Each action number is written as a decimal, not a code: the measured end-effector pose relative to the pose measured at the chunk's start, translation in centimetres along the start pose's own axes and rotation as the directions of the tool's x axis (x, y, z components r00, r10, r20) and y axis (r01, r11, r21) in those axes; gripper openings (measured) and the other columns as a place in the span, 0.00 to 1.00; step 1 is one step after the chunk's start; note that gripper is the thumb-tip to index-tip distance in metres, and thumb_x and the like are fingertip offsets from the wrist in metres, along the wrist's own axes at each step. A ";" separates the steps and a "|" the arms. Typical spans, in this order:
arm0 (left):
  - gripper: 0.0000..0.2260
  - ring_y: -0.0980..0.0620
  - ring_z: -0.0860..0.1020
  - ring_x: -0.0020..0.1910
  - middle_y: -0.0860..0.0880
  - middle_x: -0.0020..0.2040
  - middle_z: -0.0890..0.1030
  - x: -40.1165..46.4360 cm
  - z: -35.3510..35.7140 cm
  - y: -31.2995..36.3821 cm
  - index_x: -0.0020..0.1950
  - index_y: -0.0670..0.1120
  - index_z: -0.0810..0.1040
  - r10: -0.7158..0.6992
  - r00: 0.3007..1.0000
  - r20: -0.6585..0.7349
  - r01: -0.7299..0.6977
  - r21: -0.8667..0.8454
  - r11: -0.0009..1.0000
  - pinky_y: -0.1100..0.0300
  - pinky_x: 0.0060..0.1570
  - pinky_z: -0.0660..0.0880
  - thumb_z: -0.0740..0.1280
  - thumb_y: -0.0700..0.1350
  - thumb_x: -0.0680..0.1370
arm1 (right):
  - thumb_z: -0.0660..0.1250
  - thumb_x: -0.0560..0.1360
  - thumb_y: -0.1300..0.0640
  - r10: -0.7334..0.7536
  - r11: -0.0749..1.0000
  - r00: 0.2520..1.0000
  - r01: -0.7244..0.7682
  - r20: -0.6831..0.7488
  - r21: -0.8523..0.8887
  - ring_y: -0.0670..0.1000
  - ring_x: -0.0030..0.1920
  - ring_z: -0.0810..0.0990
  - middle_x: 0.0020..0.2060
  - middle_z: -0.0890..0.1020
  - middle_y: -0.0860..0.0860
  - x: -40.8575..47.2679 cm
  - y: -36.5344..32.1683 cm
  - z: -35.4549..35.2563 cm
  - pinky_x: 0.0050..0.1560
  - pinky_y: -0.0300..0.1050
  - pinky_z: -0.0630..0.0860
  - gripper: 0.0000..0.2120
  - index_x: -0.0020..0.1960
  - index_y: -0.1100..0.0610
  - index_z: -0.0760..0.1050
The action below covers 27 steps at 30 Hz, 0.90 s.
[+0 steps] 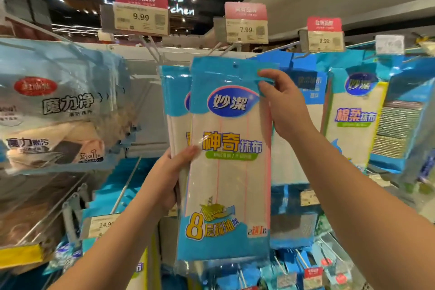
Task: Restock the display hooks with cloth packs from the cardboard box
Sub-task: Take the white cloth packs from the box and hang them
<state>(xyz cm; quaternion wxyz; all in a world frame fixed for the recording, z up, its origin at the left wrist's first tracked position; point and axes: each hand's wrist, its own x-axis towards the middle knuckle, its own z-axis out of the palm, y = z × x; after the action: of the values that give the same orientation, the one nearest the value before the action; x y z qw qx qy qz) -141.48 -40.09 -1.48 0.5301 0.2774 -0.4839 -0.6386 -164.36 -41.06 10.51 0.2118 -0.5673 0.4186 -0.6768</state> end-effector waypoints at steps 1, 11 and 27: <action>0.30 0.38 0.84 0.52 0.37 0.57 0.84 0.2 0.1 0.2 0.68 0.42 0.75 -0.004 1.000 -0.009 0.005 0.019 1.000 0.43 0.51 0.82 0.75 0.51 0.69 | 0.65 0.71 0.55 -0.015 1.000 1.000 0.015 -0.007 0.006 0.54 0.55 0.81 0.54 0.81 0.51 0.6 0.0 0.0 0.60 0.63 0.76 0.13 0.46 0.37 0.81; 0.45 0.42 0.86 0.49 0.38 0.57 0.84 -0.3 0.8 1.5 0.61 0.44 0.81 -0.141 0.983 0.121 0.140 0.018 0.990 0.49 0.42 0.83 0.85 0.61 0.49 | 0.62 0.77 0.62 -0.145 0.981 0.988 0.149 0.042 -0.120 0.46 0.62 0.76 0.60 0.77 0.47 3.3 -0.4 1.3 0.66 0.51 0.74 0.16 0.58 0.44 0.74; 0.50 0.36 0.82 0.58 0.37 0.62 0.81 0.0 1.5 3.9 0.69 0.43 0.77 -0.199 0.970 0.138 0.195 0.046 0.980 0.41 0.50 0.82 0.87 0.57 0.50 | 0.59 0.77 0.67 -0.096 0.975 0.995 0.100 0.030 -0.198 0.41 0.49 0.80 0.52 0.80 0.46 7.1 -2.4 1.2 0.47 0.32 0.78 0.18 0.64 0.56 0.75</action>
<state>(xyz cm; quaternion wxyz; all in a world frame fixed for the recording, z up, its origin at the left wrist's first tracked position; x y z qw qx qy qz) -141.14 -39.53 2.65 0.4237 0.2863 -0.5008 -0.6984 -164.69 -45.47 16.65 0.1243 -0.6124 0.4537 -0.6353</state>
